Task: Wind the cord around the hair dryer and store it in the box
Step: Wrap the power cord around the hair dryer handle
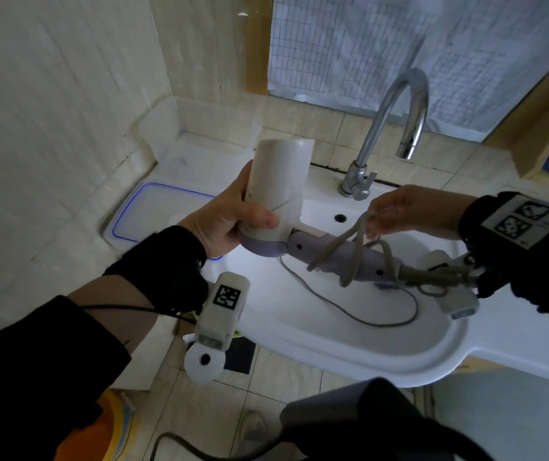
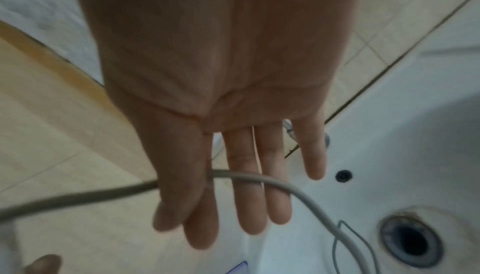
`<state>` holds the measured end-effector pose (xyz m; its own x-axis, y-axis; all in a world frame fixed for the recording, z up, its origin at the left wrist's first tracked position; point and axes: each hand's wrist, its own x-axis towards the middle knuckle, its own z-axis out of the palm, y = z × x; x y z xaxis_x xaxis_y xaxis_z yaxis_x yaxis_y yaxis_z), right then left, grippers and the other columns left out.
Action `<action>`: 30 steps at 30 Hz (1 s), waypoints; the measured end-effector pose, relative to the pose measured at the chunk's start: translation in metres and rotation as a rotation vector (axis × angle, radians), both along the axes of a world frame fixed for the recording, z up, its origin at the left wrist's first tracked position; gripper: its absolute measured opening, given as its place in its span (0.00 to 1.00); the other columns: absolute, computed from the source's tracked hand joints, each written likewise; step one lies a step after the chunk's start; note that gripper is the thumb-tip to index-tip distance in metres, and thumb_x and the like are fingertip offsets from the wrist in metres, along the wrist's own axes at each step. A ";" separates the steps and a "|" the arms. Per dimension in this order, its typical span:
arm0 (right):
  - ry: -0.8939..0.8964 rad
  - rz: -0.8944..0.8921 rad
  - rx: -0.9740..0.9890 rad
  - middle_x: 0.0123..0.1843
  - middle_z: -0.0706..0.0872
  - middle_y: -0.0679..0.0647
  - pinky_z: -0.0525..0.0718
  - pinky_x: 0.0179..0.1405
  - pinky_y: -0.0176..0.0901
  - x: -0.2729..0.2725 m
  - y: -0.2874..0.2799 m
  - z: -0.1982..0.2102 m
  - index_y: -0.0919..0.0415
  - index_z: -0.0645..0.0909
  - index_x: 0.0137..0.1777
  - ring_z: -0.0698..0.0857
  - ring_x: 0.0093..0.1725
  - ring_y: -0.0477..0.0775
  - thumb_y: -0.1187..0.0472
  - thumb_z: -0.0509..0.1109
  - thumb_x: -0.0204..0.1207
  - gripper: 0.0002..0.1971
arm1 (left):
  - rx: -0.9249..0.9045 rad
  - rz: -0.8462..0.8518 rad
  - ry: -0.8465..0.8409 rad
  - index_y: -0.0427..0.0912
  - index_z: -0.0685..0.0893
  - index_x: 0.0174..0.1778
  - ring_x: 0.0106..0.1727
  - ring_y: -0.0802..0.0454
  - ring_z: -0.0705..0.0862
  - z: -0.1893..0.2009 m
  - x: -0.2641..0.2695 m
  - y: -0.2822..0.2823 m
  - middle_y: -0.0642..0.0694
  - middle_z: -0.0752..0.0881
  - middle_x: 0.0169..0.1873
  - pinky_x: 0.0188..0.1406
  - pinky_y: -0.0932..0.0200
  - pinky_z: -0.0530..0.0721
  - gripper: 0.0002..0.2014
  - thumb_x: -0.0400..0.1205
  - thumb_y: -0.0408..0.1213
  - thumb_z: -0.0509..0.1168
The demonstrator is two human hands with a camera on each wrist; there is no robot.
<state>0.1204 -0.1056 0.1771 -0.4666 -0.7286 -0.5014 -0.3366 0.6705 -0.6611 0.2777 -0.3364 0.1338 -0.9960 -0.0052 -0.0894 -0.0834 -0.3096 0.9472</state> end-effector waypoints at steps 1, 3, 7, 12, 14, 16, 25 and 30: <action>-0.032 -0.067 -0.032 0.45 0.90 0.55 0.81 0.55 0.39 0.000 -0.003 -0.006 0.57 0.86 0.44 0.86 0.48 0.53 0.66 0.66 0.77 0.08 | 0.039 0.016 0.009 0.42 0.67 0.71 0.52 0.40 0.82 0.000 -0.001 0.001 0.37 0.79 0.53 0.48 0.49 0.87 0.45 0.54 0.30 0.70; -0.065 -0.243 -0.098 0.39 0.84 0.50 0.80 0.46 0.35 0.004 -0.008 -0.018 0.60 0.83 0.49 0.83 0.44 0.52 0.69 0.60 0.81 0.11 | 0.108 0.065 0.031 0.40 0.67 0.70 0.49 0.42 0.83 -0.002 -0.004 0.005 0.38 0.80 0.51 0.48 0.50 0.86 0.43 0.55 0.29 0.69; -0.056 -0.350 -0.164 0.36 0.79 0.52 0.81 0.29 0.22 0.025 -0.027 -0.046 0.67 0.80 0.49 0.81 0.36 0.48 0.70 0.58 0.82 0.08 | 0.174 0.226 0.026 0.36 0.66 0.71 0.51 0.42 0.81 -0.004 -0.013 0.014 0.37 0.78 0.53 0.51 0.49 0.84 0.43 0.57 0.31 0.71; 0.004 -0.266 -0.156 0.24 0.73 0.53 0.74 0.23 0.33 0.040 -0.042 -0.073 0.55 0.85 0.44 0.71 0.24 0.49 0.58 0.61 0.82 0.11 | 0.159 0.428 0.010 0.41 0.70 0.60 0.45 0.49 0.83 -0.009 -0.016 0.023 0.47 0.81 0.45 0.42 0.54 0.85 0.36 0.55 0.34 0.73; 0.023 -0.212 -0.101 0.23 0.71 0.52 0.70 0.21 0.32 0.044 -0.045 -0.078 0.57 0.86 0.47 0.69 0.21 0.48 0.57 0.61 0.82 0.12 | 0.117 0.480 -0.005 0.46 0.71 0.55 0.42 0.53 0.84 -0.010 -0.015 0.025 0.49 0.82 0.43 0.39 0.57 0.85 0.33 0.54 0.34 0.74; 0.059 -0.158 -0.054 0.23 0.71 0.51 0.69 0.19 0.28 0.050 -0.048 -0.079 0.58 0.86 0.50 0.69 0.17 0.42 0.55 0.60 0.81 0.13 | 0.061 0.525 -0.014 0.48 0.70 0.54 0.41 0.54 0.84 -0.010 -0.015 0.026 0.51 0.82 0.42 0.40 0.56 0.84 0.32 0.55 0.31 0.74; 0.221 0.064 0.083 0.28 0.75 0.45 0.73 0.40 0.38 0.067 -0.055 -0.061 0.58 0.84 0.55 0.74 0.29 0.43 0.51 0.58 0.82 0.16 | -0.245 0.606 0.034 0.58 0.68 0.52 0.47 0.52 0.84 -0.011 -0.015 0.024 0.50 0.81 0.48 0.43 0.56 0.85 0.35 0.52 0.39 0.78; 0.346 0.188 0.156 0.29 0.73 0.43 0.69 0.36 0.37 0.073 -0.056 -0.055 0.50 0.72 0.29 0.74 0.32 0.45 0.49 0.59 0.82 0.18 | -0.551 0.544 0.089 0.55 0.64 0.59 0.47 0.55 0.85 -0.013 -0.007 0.028 0.57 0.80 0.48 0.38 0.69 0.85 0.39 0.59 0.36 0.81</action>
<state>0.1939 -0.1618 0.1223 -0.4928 -0.7450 -0.4495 -0.6469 0.6592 -0.3834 0.2707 -0.3084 0.1212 -0.8441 -0.5154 0.1476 0.0285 0.2319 0.9723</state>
